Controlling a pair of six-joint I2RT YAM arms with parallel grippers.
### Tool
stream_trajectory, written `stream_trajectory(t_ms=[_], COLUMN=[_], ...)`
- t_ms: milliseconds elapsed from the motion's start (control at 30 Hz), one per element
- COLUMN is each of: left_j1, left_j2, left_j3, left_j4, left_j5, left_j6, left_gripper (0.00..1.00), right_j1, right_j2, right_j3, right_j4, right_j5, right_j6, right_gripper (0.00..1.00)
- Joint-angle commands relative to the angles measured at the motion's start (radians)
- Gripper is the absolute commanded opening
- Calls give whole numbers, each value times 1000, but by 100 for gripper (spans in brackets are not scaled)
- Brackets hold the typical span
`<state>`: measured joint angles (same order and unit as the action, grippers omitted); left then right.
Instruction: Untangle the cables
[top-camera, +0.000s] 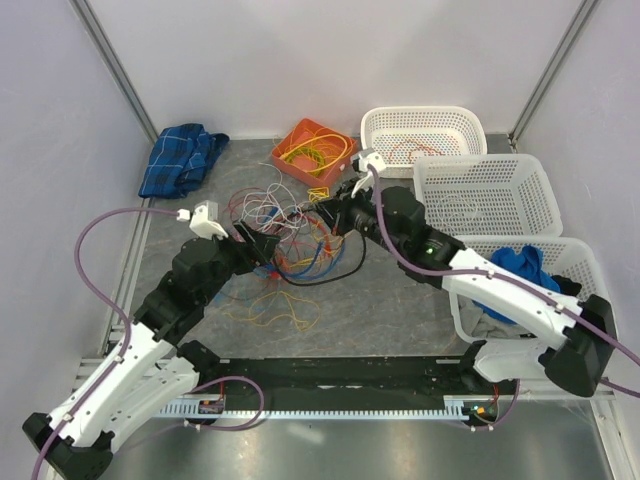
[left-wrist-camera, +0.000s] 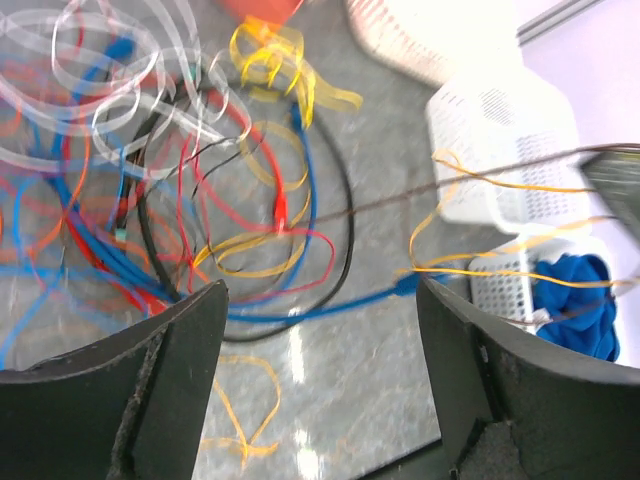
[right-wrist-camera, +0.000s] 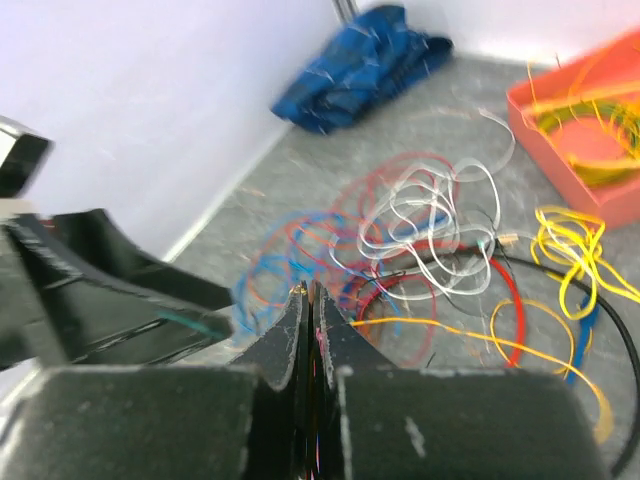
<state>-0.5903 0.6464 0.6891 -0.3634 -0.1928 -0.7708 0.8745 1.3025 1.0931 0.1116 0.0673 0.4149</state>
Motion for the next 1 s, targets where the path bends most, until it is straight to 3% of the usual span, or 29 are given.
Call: stream_trajectory(t_ms=[0, 133, 233, 567, 967], left_j1=[1, 1, 1, -2, -63], left_j2=[-56, -105, -88, 189, 277], left_j3=[9, -82, -108, -42, -59], left_j4=[185, 397, 457, 546, 612], left_j5=[-39, 13, 36, 381, 458], left_j6=[131, 199, 188, 209, 231], left_gripper=[81, 75, 72, 77, 70], right_j1=[3, 6, 6, 6, 6], right_j2=[-66, -121, -141, -184, -190], right_j3=[57, 82, 125, 163, 188], right_j4=[-90, -108, -153, -196, -210], right_j5=[-64, -122, -164, -184, -193], right_j6=[5, 39, 48, 59, 59], right_gripper=[0, 0, 0, 0, 0])
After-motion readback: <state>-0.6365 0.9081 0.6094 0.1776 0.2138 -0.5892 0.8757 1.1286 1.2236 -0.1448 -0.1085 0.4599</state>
